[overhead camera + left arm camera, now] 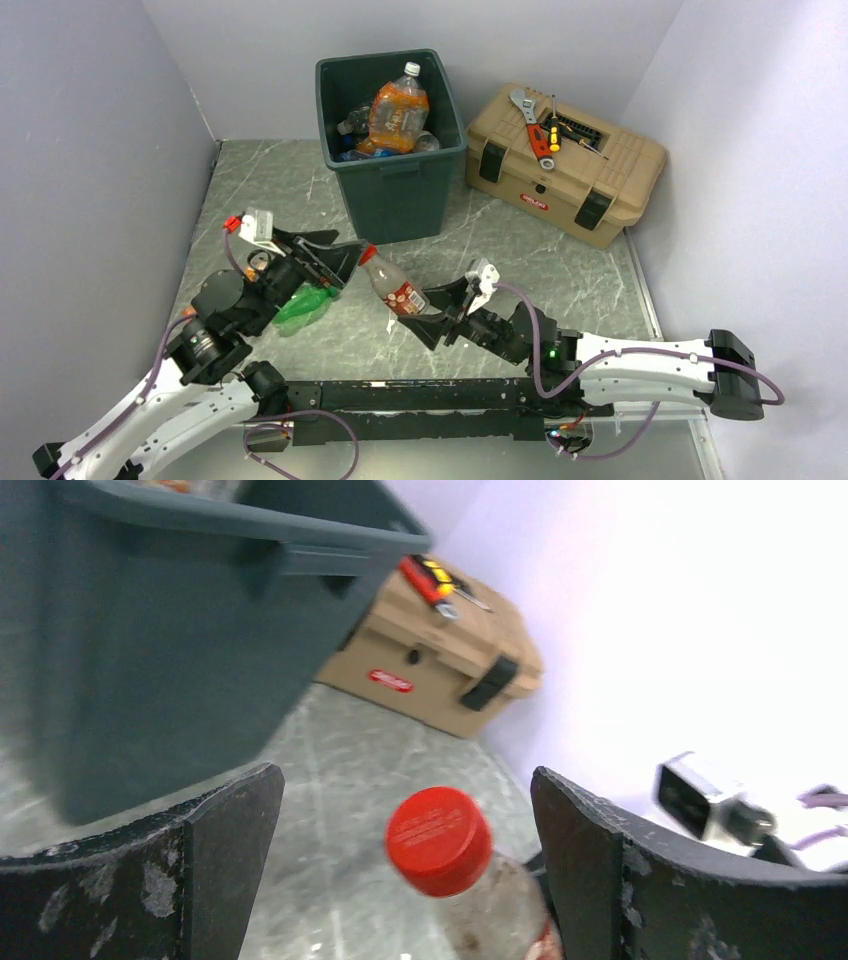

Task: Put the plastic bottles in the bin
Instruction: Pick up the plastic bottle from the corner of the board.

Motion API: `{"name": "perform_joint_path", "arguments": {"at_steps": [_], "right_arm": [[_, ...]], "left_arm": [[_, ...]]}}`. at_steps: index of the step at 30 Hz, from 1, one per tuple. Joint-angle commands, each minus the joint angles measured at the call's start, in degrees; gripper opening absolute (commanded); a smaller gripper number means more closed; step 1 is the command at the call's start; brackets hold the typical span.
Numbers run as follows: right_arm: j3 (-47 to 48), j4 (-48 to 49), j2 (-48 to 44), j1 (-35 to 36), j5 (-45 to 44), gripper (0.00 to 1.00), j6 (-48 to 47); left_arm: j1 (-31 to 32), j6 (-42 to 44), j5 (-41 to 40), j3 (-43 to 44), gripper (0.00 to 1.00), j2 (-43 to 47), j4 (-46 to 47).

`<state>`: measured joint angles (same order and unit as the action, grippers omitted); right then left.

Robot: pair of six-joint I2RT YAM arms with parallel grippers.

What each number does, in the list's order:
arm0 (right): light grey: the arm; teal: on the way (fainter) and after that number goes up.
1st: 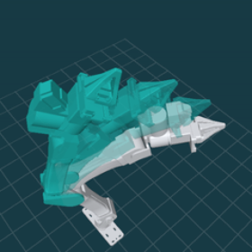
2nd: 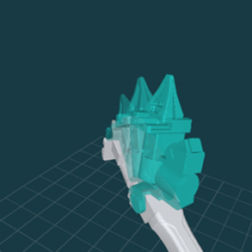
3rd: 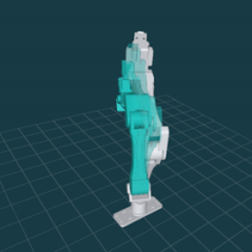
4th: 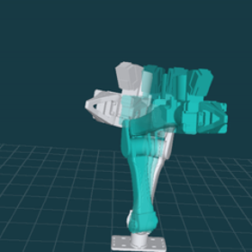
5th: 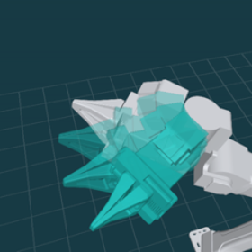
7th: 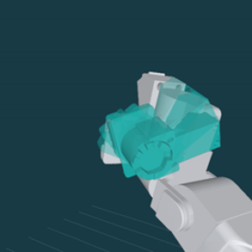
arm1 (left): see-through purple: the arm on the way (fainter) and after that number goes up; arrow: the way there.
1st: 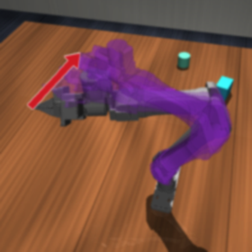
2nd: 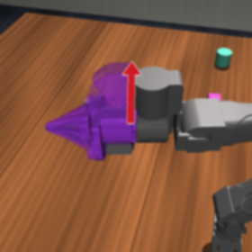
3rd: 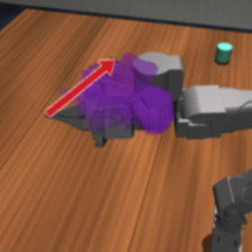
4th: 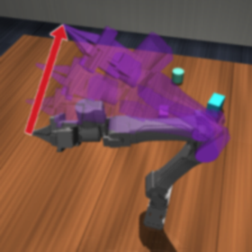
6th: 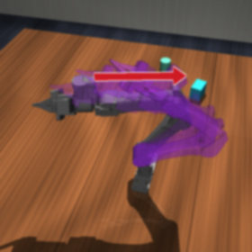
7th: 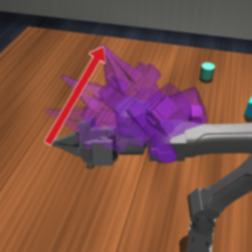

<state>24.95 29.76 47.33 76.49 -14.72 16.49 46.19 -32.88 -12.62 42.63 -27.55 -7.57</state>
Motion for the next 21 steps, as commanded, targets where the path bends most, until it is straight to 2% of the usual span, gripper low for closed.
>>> {"name": "perform_joint_path", "arguments": {"at_steps": [1, 8, 10, 13, 16, 18, 21], "right_arm": [[-0.84, 11.16, -0.67, 0.06, -0.43, 0.0, -0.26], [-2.15, 17.9, -0.57, 0.06, -1.54, 0.0, -0.95], [-1.89, 18.28, -0.2, 0.06, -1.22, 0.0, -1.31], [-1.46, 18.44, 0.58, 0.06, -0.93, 0.0, -1.47], [-1.91, 19.02, 0.49, 0.06, -0.92, 0.0, -1.46], [-2.03, 18.49, 0.33, 0.06, -0.55, 0.0, -1.91], [-2.29, 17.56, 0.01, 0.06, -0.39, 0.0, -2.38]], "left_arm": [[-0.14, -8.3, 11.84, -0.44, 0.99, -3.98, 14.31], [-0.14, -11.39, 17.62, 2.21, 0.98, -8.4, 13.8], [-0.15, -12.02, 17.74, 1.71, 0.93, -8.62, 13.95], [-0.15, -12.94, 18.51, 0.3, 0.78, -8.78, 16.52], [-0.15, -13.7, 18.69, -0.43, 0.69, -8.91, 18.2], [-0.14, -13.75, 18.68, -0.32, 0.66, -9.05, 18.45], [-0.18, -13.67, 19.03, 0.2, 0.7, -9.43, 19.02]]}}
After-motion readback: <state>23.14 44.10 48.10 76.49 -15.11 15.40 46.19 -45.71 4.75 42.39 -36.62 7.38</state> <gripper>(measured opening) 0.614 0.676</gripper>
